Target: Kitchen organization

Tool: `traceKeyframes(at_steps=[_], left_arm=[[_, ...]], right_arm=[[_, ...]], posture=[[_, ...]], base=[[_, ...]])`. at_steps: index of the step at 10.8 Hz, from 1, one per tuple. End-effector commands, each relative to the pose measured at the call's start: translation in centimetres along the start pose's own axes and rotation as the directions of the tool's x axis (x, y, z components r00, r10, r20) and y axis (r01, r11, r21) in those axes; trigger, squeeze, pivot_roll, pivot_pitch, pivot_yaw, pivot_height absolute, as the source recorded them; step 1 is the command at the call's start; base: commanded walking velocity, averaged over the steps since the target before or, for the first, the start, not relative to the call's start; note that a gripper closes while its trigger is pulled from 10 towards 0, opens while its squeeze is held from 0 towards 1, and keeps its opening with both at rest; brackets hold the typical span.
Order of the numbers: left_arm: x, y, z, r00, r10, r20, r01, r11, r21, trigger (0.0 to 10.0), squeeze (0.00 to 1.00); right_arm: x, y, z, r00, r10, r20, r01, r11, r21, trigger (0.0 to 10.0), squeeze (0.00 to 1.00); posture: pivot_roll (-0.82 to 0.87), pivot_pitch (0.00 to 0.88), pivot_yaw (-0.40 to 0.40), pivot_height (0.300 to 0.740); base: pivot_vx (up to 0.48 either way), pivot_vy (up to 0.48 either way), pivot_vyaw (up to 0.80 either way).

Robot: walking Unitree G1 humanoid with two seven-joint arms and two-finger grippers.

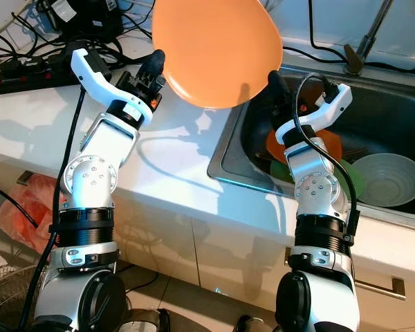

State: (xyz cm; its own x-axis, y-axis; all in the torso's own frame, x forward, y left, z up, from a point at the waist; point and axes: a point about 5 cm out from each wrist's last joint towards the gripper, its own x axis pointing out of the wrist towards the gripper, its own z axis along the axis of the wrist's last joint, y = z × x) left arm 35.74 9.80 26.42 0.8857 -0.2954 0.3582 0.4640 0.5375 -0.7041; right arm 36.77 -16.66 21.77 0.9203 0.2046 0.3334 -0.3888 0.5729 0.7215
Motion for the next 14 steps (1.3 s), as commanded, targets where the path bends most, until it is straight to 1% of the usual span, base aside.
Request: traceKeyframes(at_steps=[1,4,6,9,11,13,14], left_arm=[[0.0,-1.6,1.1,0.995,-0.079,0.067,0.081,0.997,-0.02,10.0,0.0],[-0.1,-1.9,1.0,0.993,-0.1,0.061,0.102,0.994,-0.029,10.0,0.0],[-0.2,-2.0,0.5,0.992,-0.119,0.031,0.12,0.992,-0.035,10.0,0.0],[-0.2,-2.1,0.0,0.992,-0.124,0.004,0.124,0.992,-0.023,10.0,0.0],[-0.1,-1.8,0.3,0.995,-0.099,0.03,0.099,0.995,-0.031,10.0,0.0],[-0.1,-1.7,0.2,0.995,-0.097,0.018,0.097,0.995,-0.026,10.0,0.0],[-0.1,-1.6,0.3,0.996,-0.081,0.036,0.082,0.996,-0.029,10.0,0.0]], right_arm=[[-0.1,-0.4,0.2,1.0,-0.021,0.002,0.021,1.0,-0.014,10.0,0.0],[-0.1,-0.5,0.0,1.0,-0.028,-0.002,0.028,0.999,-0.016,10.0,0.0],[0.0,-0.5,0.0,1.0,-0.029,-0.003,0.029,0.999,-0.015,10.0,0.0],[-0.1,-0.5,0.0,1.0,-0.025,0.001,0.025,1.0,-0.013,10.0,0.0],[-0.1,-0.5,0.1,1.0,-0.023,0.002,0.023,1.0,-0.013,10.0,0.0],[-0.1,-0.4,0.1,1.0,-0.022,0.002,0.022,1.0,-0.011,10.0,0.0],[-0.1,-0.4,0.0,1.0,-0.02,0.001,0.02,1.0,-0.01,10.0,0.0]], posture=[[0.06,0.096,-0.019,0.74],[0.07,0.096,-0.021,0.74],[0.07,0.096,-0.021,0.74],[0.06,0.098,-0.018,0.74],[0.06,0.097,-0.016,0.74],[0.06,0.097,-0.016,0.74],[0.06,0.097,-0.016,0.74]], base=[[0.0,0.0,0.0],[0.0,0.0,0.0],[0.0,0.0,0.0],[0.0,0.0,0.0],[0.0,0.0,0.0],[0.0,0.0,0.0],[0.0,0.0,0.0]])
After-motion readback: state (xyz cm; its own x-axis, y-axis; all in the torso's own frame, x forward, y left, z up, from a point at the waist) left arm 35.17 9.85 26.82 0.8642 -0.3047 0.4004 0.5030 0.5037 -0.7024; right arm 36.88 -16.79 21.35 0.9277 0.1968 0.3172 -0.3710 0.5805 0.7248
